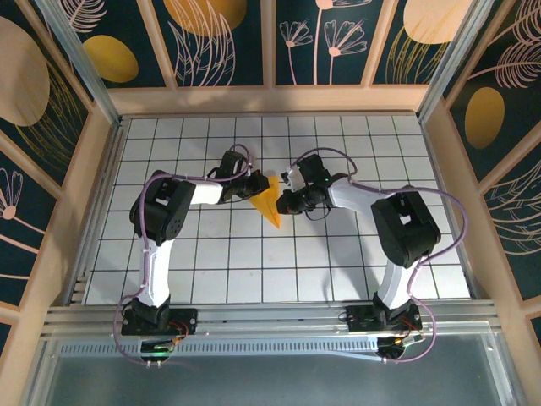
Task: Fold a paper plane with a square sheet of paper (fold left side to right side)
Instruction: Fourth fold the wing at the center of the table.
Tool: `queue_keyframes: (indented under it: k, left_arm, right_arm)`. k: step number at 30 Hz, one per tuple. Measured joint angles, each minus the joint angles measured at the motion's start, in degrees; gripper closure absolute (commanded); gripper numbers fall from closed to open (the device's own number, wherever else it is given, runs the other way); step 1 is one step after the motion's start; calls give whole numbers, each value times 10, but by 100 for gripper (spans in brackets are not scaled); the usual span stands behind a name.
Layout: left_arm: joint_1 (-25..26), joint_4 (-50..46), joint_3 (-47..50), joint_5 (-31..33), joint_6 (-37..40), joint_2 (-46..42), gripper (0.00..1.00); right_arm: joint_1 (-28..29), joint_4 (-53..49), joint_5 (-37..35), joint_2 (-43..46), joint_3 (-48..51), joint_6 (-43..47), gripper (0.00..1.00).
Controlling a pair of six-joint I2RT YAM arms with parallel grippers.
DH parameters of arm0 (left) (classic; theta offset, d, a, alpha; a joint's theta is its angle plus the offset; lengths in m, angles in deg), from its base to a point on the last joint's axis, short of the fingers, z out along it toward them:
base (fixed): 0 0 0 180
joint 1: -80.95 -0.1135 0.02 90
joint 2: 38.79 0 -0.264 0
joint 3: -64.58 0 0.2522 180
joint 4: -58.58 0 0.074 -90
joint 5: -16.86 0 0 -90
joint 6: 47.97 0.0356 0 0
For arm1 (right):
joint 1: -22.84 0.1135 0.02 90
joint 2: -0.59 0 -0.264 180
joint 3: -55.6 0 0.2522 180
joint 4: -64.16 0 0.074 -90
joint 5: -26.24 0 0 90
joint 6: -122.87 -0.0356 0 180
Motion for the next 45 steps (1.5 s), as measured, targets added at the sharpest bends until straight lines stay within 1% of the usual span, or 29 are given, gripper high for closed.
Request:
queue_keyframes:
  k: [6,13,26,37,45]
  left_arm:
    - [0,1,0,0,-3,0,98]
    - [0,1,0,0,-3,0,98]
    - [0,1,0,2,-3,0,98]
    - [0,1,0,2,-3,0,98]
    - [0,1,0,2,-5,0,98]
  right_arm:
    - [3,32,36,-8,9,-18,100]
    - [14,57,37,-59,-5,-36,100]
    - [18,64,7,-107,-49,-46,100]
    - [18,60,-23,-109,-62,-45,100]
    - [19,62,-23,-109,-62,-46,100]
